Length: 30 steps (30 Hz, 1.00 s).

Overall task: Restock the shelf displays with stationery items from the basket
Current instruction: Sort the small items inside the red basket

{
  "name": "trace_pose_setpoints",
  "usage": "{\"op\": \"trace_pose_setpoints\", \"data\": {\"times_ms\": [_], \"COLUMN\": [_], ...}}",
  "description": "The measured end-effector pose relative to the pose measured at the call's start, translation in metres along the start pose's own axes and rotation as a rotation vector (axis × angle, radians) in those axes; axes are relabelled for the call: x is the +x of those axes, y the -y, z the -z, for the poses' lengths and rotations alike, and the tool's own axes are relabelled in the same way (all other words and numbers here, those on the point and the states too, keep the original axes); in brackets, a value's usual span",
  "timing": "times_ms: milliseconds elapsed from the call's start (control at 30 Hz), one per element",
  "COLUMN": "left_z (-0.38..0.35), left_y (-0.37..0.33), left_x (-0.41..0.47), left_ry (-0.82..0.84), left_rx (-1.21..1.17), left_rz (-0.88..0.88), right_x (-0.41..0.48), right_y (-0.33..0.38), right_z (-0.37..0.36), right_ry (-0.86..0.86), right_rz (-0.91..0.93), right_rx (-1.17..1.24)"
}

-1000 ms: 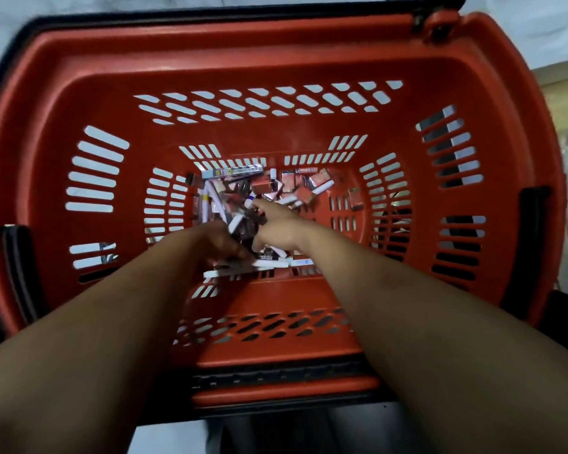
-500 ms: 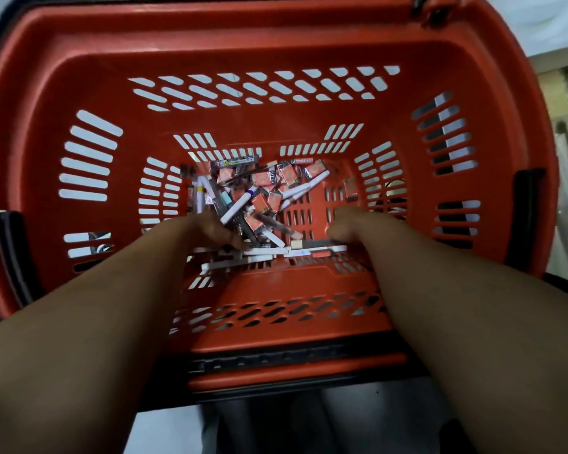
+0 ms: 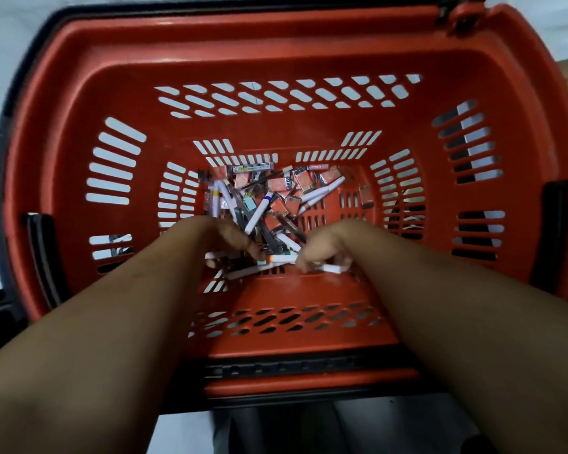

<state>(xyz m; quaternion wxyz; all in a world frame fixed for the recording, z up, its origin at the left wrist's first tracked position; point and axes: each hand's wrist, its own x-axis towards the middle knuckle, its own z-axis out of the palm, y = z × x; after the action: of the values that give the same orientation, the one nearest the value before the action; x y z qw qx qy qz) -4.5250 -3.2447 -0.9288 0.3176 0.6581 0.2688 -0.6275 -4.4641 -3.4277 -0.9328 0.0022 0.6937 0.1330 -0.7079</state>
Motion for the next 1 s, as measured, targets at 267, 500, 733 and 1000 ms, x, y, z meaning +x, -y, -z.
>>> {"op": "trace_pose_setpoints", "data": {"times_ms": [267, 500, 733, 1000], "left_z": [-0.002, 0.004, 0.013, 0.025], "left_y": [0.001, 0.003, -0.005, -0.031], "left_x": [-0.011, -0.017, -0.007, -0.006], "left_ry": [-0.008, -0.158, -0.314, -0.343], "left_rx": [-0.023, -0.051, 0.057, -0.133], "left_rz": [0.085, 0.088, 0.027, -0.003], "right_x": [-0.007, -0.003, 0.001, 0.037], "right_y": [0.036, 0.016, -0.051, -0.045], "right_z": [-0.016, -0.005, 0.031, 0.052], "right_ry": [0.143, -0.052, -0.933, -0.919], "right_rz": [0.201, 0.237, -0.298, -0.030], "right_rx": [0.822, 0.765, 0.342, 0.656]}}
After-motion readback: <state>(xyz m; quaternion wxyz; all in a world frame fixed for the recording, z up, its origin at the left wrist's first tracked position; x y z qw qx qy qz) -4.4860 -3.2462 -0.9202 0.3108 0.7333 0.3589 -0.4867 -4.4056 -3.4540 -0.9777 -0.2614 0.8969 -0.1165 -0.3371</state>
